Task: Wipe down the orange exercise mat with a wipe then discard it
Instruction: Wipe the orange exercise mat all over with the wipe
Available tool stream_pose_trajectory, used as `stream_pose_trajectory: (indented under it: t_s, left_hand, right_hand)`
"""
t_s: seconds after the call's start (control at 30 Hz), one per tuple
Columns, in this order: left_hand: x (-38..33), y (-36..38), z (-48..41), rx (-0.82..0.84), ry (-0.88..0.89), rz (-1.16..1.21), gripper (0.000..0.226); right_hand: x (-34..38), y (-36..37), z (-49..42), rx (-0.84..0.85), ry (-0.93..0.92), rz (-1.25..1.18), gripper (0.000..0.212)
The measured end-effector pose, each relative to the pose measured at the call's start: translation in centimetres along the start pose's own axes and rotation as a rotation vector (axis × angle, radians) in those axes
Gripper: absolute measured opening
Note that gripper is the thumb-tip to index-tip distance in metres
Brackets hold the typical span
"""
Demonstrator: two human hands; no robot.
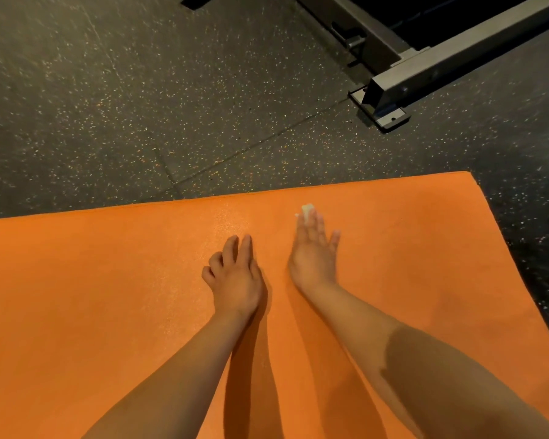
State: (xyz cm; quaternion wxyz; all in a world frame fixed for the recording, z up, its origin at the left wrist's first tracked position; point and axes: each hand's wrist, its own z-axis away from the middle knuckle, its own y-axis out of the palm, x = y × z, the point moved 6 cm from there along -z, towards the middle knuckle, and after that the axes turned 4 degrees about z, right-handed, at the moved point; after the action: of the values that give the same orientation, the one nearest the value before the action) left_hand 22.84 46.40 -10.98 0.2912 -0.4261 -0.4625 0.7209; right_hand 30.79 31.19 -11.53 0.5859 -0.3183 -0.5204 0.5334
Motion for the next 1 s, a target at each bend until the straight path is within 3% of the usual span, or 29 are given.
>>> stream_pose_trajectory:
  t_s: [0.13,0.2,0.37,0.57,0.67,0.77,0.87,1.0]
  left_hand:
    - [-0.6,-0.2,-2.8,0.011,-0.011,0.028,0.050]
    - [-0.3,-0.2,-3.3,0.025,-0.030,0.042,0.050]
    - [0.1,-0.1,-3.2,0.054,-0.012,0.041,0.053]
    - [0.5,-1.0,-4.8,0.062,-0.077,0.131,0.055]
    - [-1.9,-1.1,-5.5,0.046,-0.041,0.069,0.052]
    - [-5.9,0.2,-5.5,0.121,0.113,0.035,0.053]
    - [-7.3,2.0,-4.9,0.190,0.085,0.015,0.058]
    - [-6.9,2.5,-4.3,0.194,0.093,0.008,0.058]
  right_hand:
    - [6.0,1.9,0.3,0.137,-0.422,0.024,0.063]
    - [5.1,1.4,-0.8,0.129,-0.478,0.094,0.066]
    - [1.8,-0.8,-5.0,0.041,-0.053,0.060,0.078]
    - [9.3,0.5,-5.3,0.184,-0.431,0.060,0.073]
    - [6.9,0.1,-5.9,0.157,-0.377,0.107,0.071]
    - [1.4,-1.3,-6.3,0.095,-0.136,0.079,0.076]
    - [-1.5,-2.2,-5.5,0.062,0.040,0.032,0.079]
    - [0.4,-1.3,-4.4,0.097,-0.123,-0.055,0.071]
